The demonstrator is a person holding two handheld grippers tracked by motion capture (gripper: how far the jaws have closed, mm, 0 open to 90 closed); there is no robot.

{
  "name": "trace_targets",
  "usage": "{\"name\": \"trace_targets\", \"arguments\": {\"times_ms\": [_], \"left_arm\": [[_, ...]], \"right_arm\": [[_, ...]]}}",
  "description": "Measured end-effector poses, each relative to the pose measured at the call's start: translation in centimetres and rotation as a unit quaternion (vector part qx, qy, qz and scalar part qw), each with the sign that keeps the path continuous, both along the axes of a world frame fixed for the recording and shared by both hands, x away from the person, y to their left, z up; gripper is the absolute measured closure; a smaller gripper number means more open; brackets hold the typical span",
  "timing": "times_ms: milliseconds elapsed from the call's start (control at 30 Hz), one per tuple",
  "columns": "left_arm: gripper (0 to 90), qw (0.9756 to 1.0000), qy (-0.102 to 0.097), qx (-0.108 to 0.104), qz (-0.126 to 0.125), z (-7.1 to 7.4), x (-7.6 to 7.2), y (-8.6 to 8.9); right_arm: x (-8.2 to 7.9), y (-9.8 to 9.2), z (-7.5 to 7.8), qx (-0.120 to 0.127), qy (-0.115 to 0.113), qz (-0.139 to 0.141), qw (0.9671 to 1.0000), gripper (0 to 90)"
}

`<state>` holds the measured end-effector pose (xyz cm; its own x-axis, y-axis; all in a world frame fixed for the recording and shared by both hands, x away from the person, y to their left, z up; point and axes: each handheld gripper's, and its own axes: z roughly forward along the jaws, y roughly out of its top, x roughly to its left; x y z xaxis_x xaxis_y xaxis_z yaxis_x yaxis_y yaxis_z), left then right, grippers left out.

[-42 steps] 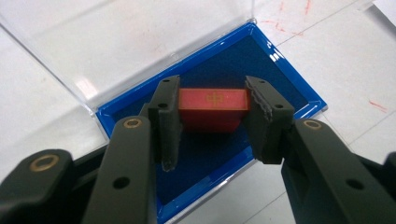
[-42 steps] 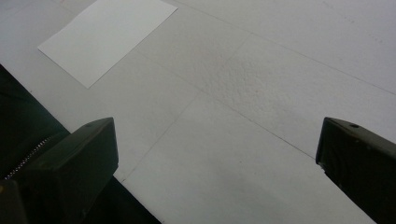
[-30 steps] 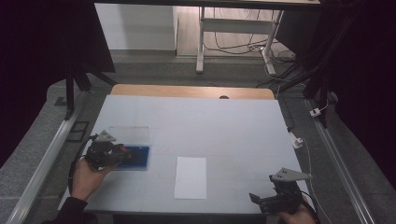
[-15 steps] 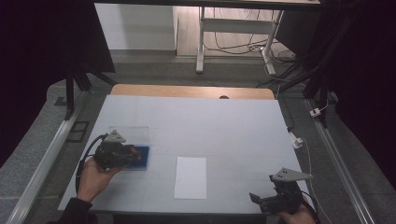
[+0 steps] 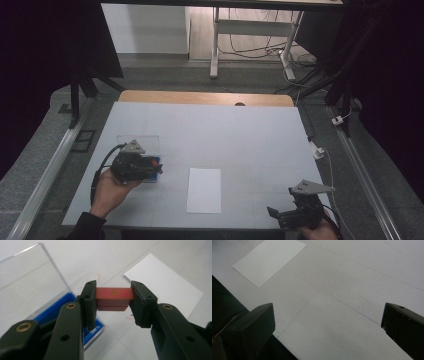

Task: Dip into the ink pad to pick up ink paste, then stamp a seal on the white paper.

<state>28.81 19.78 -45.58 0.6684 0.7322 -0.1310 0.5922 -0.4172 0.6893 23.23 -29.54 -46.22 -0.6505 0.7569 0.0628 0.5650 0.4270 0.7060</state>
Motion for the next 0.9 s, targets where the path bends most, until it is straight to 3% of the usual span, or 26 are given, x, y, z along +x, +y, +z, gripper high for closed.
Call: {"name": "trace_targets", "arguments": {"times_ms": [900], "left_arm": [[58.4, 0.9982, -0.004, -0.005, -0.060, 0.7, 0.3, -4.3]], "right_arm": [[0.1, 0.0, 0.0, -0.001, 0.004, -0.002, 1.0000, 0.0]]}}
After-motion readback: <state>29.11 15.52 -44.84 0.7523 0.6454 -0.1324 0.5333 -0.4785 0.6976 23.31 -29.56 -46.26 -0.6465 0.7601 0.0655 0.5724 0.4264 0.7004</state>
